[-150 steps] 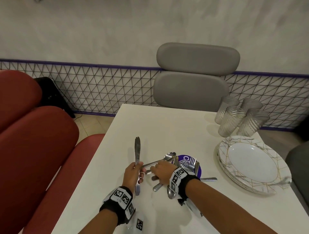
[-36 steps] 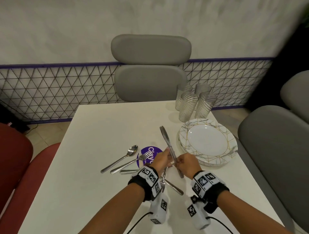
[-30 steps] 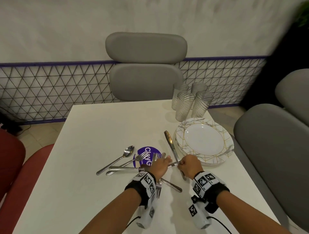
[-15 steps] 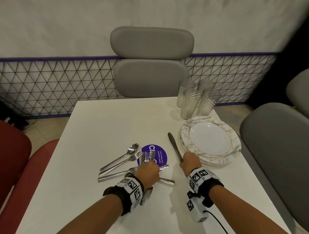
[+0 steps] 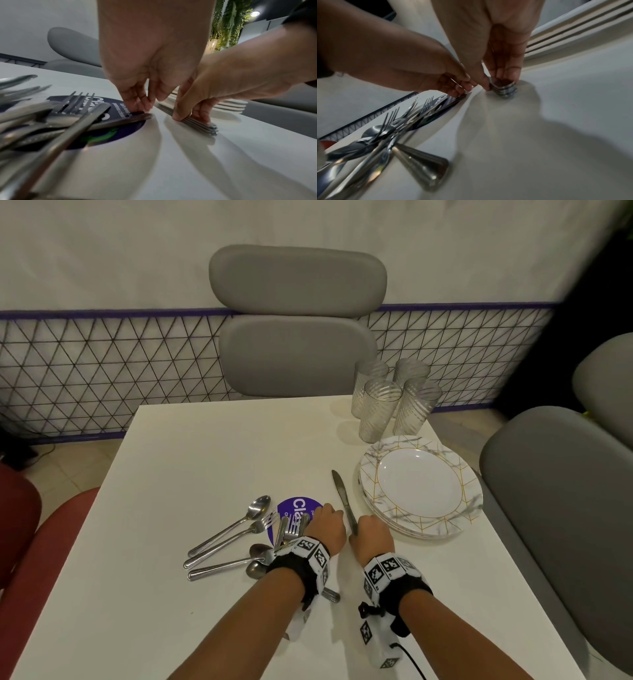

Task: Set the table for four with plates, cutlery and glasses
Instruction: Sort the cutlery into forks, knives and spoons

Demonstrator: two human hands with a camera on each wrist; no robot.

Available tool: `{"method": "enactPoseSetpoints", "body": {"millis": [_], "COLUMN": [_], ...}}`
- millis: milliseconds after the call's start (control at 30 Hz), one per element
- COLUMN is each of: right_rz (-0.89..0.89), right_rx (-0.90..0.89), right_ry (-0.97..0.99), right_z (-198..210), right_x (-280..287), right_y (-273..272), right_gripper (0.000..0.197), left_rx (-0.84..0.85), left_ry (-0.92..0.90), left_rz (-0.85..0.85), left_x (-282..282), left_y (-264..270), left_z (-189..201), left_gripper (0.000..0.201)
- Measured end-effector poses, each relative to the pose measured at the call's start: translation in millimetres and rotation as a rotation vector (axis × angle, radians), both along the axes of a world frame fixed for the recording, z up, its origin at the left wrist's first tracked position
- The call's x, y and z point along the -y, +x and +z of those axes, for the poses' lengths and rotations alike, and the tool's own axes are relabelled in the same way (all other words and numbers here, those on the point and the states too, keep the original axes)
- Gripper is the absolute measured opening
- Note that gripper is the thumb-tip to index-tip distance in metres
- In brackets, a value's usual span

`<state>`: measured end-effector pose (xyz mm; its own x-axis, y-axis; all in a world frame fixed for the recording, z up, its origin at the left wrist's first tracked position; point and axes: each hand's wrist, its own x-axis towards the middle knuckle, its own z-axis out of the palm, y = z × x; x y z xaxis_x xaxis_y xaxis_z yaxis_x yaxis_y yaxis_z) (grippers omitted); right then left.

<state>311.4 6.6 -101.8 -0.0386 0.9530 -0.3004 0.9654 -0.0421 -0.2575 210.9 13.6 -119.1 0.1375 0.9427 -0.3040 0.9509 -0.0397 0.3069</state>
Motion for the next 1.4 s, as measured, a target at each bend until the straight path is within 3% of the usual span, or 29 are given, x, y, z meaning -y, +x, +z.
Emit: {"method": "enactPoseSetpoints", "body": {"millis": [433,567,667,800,1000,1100,1233,1400], "right_rz": [-0.011,0.011,0.079,0.286,0.536,0.622,0.737,0.773], "right_rx": [-0.037,-0.064,-0.096,-0.236,-0.26,-0.218,-0.053,-0.026], "right_ry": [0.014,0.046,0.207,0.362,0.179,0.078,-0.014,-0.064], "right_z": [-6,-2,3,9,17,18,17,22], "right_x": [1,6,14,19,10,8,11,8], "right_y": [2,5,7,-1,-58,-95,-131,-140], "right_gripper": [0.023,0.026,0.033,0.021,0.024,0.027,0.023,0.02], "left_rx": [0.034,0.125,0.246,0.326,0.27,0.263,0.221,0.196], "left_ry": [-0.018,-0.017,0.065,0.151,0.135,0.057,0.08,0.144], "left_rz": [-0.01,0.018,0.051,0.227,0.408,0.385,0.235,0.29], "left_x": [-5,-2,7,25,65,87,112,123], "left_y": [0,-9,-35,-101,-178,-183,-175,-174], "left_z": [-8,1,13,22,17,12,4,-10], "left_gripper": [0.042,0.041,0.043,0.036,0.029,0.031,0.028,0.025]}}
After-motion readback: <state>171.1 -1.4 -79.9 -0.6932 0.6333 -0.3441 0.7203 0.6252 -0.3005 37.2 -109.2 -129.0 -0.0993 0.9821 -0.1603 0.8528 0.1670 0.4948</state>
